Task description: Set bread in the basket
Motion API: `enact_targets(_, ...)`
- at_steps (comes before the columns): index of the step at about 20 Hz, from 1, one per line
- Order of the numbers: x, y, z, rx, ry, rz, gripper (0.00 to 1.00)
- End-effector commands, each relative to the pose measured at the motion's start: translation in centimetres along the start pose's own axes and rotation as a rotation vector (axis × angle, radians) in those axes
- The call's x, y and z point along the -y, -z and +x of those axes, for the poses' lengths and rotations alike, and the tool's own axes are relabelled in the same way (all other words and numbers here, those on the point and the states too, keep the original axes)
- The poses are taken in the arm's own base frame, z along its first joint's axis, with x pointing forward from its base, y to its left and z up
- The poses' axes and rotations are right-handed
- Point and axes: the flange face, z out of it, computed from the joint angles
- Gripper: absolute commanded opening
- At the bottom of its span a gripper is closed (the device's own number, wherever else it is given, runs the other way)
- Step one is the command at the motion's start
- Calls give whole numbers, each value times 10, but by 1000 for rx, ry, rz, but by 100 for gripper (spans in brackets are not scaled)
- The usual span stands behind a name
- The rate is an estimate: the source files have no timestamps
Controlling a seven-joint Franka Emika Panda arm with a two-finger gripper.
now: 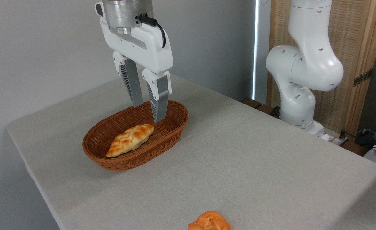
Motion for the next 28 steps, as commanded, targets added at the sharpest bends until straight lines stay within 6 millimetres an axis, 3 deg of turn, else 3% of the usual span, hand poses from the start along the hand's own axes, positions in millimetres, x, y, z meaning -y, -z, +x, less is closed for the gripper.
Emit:
enact_targets(1, 3, 1, -5, 18, -12, -2, 100)
enact_targets(23, 7, 1, -8, 16, -6, 2, 100)
enact_targets(28, 16, 2, -15, 50, 3, 54, 100)
